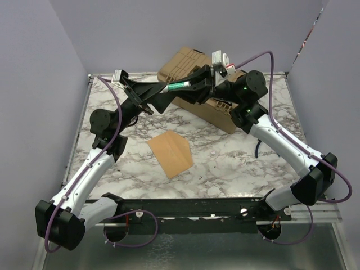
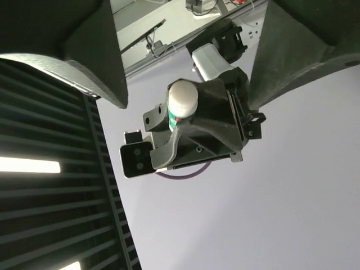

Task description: Place the letter into the envelope and seal it

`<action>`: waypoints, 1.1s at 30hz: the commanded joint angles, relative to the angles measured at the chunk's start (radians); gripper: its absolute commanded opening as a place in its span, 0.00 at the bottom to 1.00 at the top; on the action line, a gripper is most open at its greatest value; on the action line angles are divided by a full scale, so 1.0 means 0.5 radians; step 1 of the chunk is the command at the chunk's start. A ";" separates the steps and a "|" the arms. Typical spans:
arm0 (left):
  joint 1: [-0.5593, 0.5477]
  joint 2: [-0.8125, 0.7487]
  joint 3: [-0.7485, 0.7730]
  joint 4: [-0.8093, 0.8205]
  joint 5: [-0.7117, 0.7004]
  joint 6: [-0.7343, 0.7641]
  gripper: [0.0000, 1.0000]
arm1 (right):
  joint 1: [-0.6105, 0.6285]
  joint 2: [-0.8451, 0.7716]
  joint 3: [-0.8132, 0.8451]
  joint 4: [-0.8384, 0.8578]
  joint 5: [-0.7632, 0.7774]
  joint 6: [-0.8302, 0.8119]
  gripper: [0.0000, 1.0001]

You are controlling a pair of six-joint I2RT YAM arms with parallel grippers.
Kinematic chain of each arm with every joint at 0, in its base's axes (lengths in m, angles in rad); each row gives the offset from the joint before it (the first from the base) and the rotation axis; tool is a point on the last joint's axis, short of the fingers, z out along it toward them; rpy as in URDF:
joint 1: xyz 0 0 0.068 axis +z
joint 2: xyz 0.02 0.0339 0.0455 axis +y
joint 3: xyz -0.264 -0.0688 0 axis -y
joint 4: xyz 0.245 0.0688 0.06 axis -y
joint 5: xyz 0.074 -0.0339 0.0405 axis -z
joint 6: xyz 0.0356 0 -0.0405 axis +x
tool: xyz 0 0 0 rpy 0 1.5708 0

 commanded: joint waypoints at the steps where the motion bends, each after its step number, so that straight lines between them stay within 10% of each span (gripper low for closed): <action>1: 0.007 -0.092 -0.045 0.006 -0.071 0.113 0.91 | 0.013 -0.076 -0.023 -0.035 0.240 -0.022 0.00; 14: 0.012 -0.397 0.142 -1.773 -0.375 1.486 0.96 | 0.020 0.018 0.177 -1.413 1.503 -0.020 0.00; 19: 0.010 -0.440 0.088 -2.241 -0.691 1.869 0.71 | 0.100 -0.046 -0.110 -1.502 1.606 0.040 0.00; 23: 0.010 -0.441 -0.074 -2.339 -0.970 1.930 0.51 | 0.221 0.037 -0.249 -1.634 1.568 0.108 0.00; 33: 0.013 0.008 -0.310 -2.034 -1.031 1.988 0.50 | 0.551 0.499 -0.296 -1.763 1.681 0.381 0.00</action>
